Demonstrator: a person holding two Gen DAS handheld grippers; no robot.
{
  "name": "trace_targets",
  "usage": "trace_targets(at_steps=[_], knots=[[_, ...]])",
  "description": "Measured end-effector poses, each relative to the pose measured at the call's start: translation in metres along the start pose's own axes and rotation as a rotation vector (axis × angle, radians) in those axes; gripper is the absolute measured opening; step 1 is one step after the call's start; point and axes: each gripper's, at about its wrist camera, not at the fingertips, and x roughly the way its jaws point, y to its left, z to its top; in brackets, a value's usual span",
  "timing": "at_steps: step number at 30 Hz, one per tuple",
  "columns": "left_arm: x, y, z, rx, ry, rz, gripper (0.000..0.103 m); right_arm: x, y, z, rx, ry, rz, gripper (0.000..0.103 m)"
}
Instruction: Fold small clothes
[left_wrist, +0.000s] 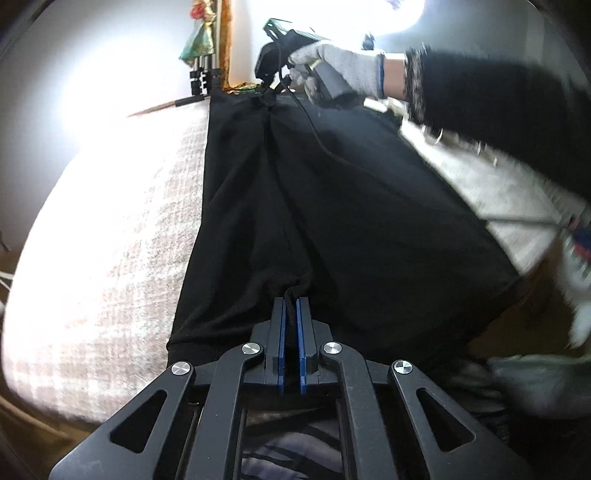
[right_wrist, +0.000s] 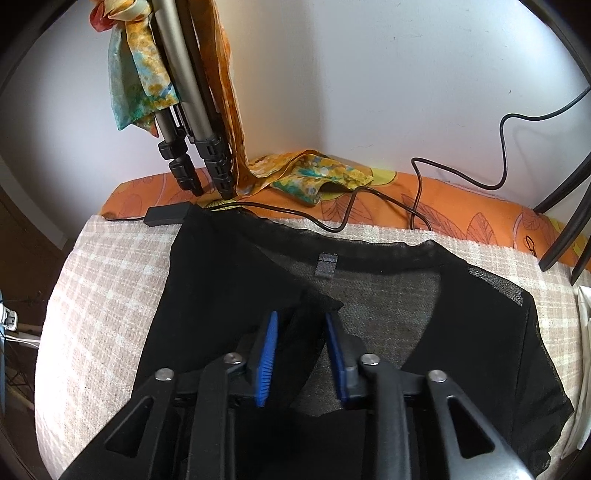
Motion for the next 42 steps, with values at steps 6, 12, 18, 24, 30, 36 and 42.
trace_targets(at_steps=[6, 12, 18, 24, 30, 36, 42], knots=[[0.004, -0.011, 0.0, -0.009, 0.025, -0.084, 0.004, -0.003, 0.005, 0.005, -0.028, -0.023, -0.031, 0.009], [0.002, -0.009, 0.004, -0.038, 0.038, -0.103, 0.028, -0.013, -0.007, 0.008, 0.005, -0.024, -0.014, 0.039], [-0.018, -0.01, 0.007, -0.034, -0.02, -0.084, 0.028, -0.061, -0.03, 0.012, 0.054, -0.088, 0.038, 0.054], [-0.033, -0.021, 0.013, -0.031, -0.084, -0.081, 0.028, -0.13, -0.06, 0.003, 0.066, -0.151, 0.1, 0.055], [-0.028, -0.051, 0.025, 0.001, -0.089, -0.128, 0.028, -0.184, -0.1, -0.035, 0.048, -0.181, 0.108, 0.056], [-0.015, -0.098, 0.025, 0.077, -0.068, -0.166, 0.045, -0.222, -0.159, -0.073, 0.085, -0.202, 0.089, 0.057], [-0.005, -0.148, 0.017, 0.202, -0.044, -0.2, 0.045, -0.232, -0.203, -0.099, 0.136, -0.182, 0.108, 0.057]])
